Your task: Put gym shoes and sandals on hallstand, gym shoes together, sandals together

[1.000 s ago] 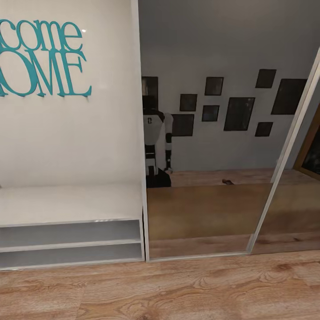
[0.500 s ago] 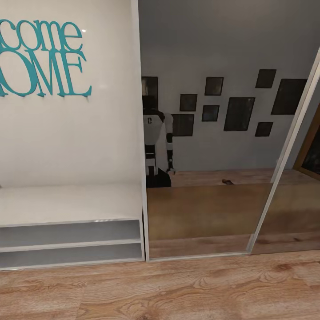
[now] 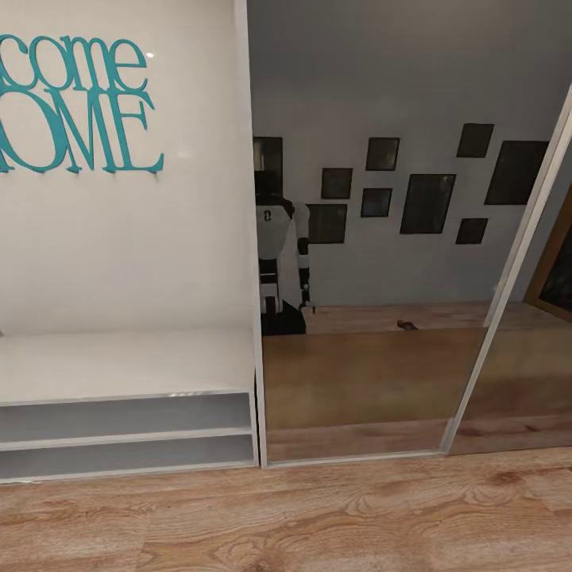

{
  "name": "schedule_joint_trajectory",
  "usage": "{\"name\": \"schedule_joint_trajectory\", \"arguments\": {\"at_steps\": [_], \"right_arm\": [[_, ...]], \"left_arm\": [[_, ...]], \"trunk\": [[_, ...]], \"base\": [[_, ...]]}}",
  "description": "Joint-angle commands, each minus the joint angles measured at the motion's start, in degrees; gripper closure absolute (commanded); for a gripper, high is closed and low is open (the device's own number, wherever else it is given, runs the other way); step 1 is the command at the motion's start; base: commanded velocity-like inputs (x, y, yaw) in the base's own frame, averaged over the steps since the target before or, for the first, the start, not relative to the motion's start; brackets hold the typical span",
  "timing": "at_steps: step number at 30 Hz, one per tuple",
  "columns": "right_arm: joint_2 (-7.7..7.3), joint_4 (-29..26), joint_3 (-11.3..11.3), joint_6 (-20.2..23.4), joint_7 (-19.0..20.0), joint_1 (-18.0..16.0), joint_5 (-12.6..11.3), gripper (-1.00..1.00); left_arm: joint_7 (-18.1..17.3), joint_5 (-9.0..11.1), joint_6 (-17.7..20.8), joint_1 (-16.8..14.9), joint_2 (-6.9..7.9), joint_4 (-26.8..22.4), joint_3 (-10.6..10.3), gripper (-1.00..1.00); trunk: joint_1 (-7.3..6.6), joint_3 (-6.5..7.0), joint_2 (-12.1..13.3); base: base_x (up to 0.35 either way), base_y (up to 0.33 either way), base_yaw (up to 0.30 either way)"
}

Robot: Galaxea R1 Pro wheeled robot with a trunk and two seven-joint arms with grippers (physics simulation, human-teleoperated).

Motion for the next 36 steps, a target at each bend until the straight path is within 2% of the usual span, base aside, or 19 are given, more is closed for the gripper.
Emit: {"name": "schedule_joint_trajectory", "arguments": {"at_steps": [1, 5, 6, 15, 26, 31, 36], "right_arm": [[0.0, -0.29, -0.03, -0.52, 0.04, -0.03, 0.0, -1.0], [0.0, -1.58, -0.04, -1.81, 0.08, -0.03, 0.02, -1.0], [0.0, -14.1, -0.04, -4.9, 0.07, -0.03, 0.03, -1.0], [-0.13, -18.12, -0.08, -5.25, -0.35, -0.03, 0.05, -1.0], [0.38, -20.67, 0.19, -5.22, -0.03, -0.12, 0.06, -1.0], [0.46, -20.01, 0.28, -5.25, 0.05, -0.23, 0.1, -1.0], [0.46, -19.45, 0.3, -5.27, 0.04, -0.33, 0.08, -1.0]], "left_arm": [[0.03, -0.04, -0.53, -0.37, -0.04, -0.28, -0.06, -1.0], [0.04, 0.01, -1.82, -1.69, -0.14, -1.59, -0.07, -1.0], [0.05, 0.05, -10.69, -3.6, -0.14, -5.31, -0.06, -1.0], [0.08, 0.95, -11.35, -7.22, -0.29, -5.46, 0.28, -1.0], [0.11, 1.14, -11.51, -7.52, -0.23, -5.43, 0.75, -1.0], [0.14, 1.16, -11.55, -7.42, -0.07, -5.22, 1.75, -1.0], [0.13, 1.15, -11.59, -7.39, -0.06, -4.99, 4.0, -1.0]], "trunk": [[0.0, -0.06, -0.03], [0.0, -0.06, -0.03], [0.0, -0.06, -0.03], [0.0, -0.06, -0.03], [0.0, -0.25, -0.03], [0.0, -0.61, -0.03], [0.0, -0.98, -0.03]], "base": [[0.0, 0.0, 0.0], [0.0, 0.0, 0.0], [0.0, 0.0, 0.0], [0.0, 0.0, 0.0], [0.0, 0.0, 0.008], [0.0, 0.0, 0.087], [0.0, 0.0, 0.122]]}}
